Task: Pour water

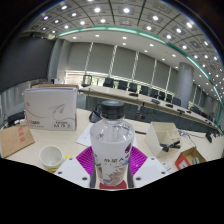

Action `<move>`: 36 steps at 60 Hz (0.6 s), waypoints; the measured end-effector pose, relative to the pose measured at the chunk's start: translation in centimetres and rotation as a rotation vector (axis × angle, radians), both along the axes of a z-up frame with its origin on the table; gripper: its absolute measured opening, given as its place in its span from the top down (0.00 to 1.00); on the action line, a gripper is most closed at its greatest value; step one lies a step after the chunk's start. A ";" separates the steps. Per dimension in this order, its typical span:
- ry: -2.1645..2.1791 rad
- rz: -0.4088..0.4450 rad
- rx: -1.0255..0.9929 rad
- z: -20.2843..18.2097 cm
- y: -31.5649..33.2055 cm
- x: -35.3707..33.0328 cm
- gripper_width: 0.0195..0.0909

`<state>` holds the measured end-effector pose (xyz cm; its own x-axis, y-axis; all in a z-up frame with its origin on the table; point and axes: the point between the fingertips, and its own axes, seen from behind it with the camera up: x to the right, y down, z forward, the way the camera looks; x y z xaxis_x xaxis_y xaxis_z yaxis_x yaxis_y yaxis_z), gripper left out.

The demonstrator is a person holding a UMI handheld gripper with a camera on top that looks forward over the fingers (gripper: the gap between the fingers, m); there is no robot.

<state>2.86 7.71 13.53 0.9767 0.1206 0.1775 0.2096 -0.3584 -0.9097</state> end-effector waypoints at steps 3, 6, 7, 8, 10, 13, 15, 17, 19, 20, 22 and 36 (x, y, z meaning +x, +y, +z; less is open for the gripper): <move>0.056 0.007 -0.012 -1.2 0.1 0.3 0.67; 0.085 0.013 -0.021 -2.4 0.1 0.8 0.67; 0.090 0.014 -0.022 -2.8 0.1 1.0 0.67; 0.093 0.015 -0.024 -3.3 0.3 0.9 0.67; 0.100 0.017 -0.031 -4.2 0.3 1.2 0.67; 0.109 0.010 -0.043 -5.5 0.3 1.8 0.67; 0.117 0.009 -0.050 -6.2 0.3 2.3 0.67; 0.130 0.007 -0.058 -7.0 0.1 2.4 0.66; 0.140 0.001 -0.076 -7.9 -0.1 2.7 0.66; 0.150 0.002 -0.055 -7.6 -0.1 2.7 0.65; 0.158 0.001 -0.044 -7.6 -0.2 2.9 0.64; 0.153 0.007 -0.086 -8.4 -1.1 3.0 0.20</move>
<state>5.82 6.57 5.09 0.9906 0.1359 0.0157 0.0739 -0.4352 -0.8973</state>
